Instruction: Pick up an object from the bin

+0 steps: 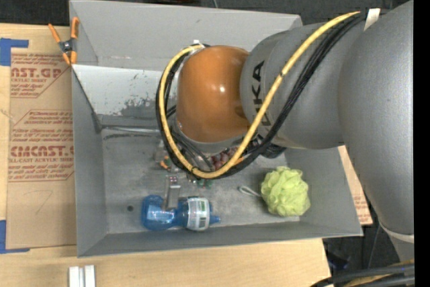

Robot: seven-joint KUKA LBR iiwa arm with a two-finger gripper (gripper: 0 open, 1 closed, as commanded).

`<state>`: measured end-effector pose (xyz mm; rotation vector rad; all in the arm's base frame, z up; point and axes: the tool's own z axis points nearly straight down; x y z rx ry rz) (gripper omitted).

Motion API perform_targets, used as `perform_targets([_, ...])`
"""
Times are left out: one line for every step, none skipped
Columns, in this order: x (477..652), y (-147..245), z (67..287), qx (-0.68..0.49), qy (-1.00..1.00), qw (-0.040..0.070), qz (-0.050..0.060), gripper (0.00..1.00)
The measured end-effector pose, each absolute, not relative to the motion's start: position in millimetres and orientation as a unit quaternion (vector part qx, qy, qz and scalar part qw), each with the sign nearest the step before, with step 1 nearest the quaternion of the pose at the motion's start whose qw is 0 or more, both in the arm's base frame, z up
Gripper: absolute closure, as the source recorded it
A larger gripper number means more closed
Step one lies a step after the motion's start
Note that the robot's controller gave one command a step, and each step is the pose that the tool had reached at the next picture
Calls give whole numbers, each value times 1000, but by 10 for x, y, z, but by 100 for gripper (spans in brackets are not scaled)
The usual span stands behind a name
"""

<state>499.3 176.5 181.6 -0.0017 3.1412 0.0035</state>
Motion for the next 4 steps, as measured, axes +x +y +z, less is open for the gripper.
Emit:
perform_targets([4993, 1764, 1816, -1, 1000, 0, 1, 0])
perform_targets([5143, 1321, 1484, 0, 1000, -1, 0, 0])
perform_targets([4908, 1065, 1208, -48, 999, 2, 2, 0])
perform_targets([5070, 872, 1287, -121, 993, 4, 1, 0])
